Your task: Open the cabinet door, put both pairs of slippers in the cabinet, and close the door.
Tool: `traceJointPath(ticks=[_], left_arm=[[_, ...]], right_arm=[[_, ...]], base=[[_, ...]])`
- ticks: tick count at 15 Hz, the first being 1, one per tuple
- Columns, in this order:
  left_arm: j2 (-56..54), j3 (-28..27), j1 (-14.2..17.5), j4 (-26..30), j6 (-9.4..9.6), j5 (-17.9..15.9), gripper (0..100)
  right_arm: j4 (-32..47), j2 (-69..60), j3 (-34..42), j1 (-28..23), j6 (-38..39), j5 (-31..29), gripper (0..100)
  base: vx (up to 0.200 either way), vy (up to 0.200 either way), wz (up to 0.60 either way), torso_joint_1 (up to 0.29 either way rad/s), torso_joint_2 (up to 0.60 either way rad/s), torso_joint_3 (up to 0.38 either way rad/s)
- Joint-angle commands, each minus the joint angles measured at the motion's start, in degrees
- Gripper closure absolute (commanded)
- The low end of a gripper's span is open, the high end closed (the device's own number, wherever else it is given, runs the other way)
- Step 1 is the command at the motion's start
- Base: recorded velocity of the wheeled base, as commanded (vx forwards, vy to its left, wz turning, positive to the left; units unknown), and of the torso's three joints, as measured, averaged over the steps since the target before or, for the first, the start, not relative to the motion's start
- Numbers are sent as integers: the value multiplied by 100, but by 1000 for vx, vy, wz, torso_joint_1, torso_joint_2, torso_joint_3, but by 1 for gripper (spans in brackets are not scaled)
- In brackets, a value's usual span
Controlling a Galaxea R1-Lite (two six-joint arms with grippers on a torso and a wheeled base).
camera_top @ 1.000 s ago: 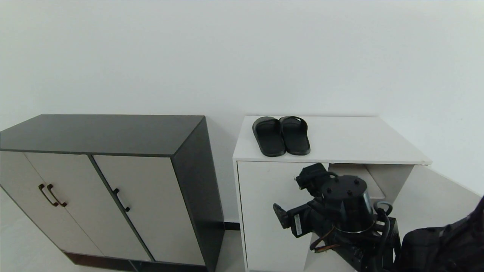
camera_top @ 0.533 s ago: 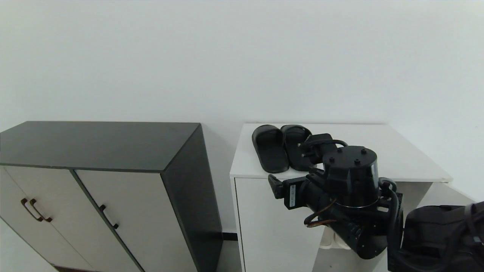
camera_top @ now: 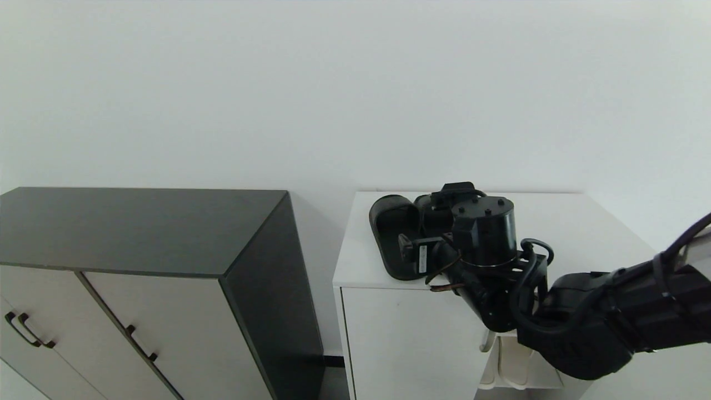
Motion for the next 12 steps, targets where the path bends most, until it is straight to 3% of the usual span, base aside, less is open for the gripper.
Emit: traceJointPath(ticks=[1,10,11,12], left_arm=[[5,0,1,0,1,7,100],[5,0,1,0,1,7,100],[5,0,1,0,1,7,100],[5,0,1,0,1,7,100]], right_arm=[[11,457,-339,-181,-51,32,0],[345,1564,-2017,-629,-464,251,0],[415,1608,-2149,-646,-464,251,100],[468,1670,-2264,-646,-464,278,100]], base=[[0,0,0,0,0,0],[0,0,0,0,0,0],[0,0,0,0,0,0],[0,0,0,0,0,0]])
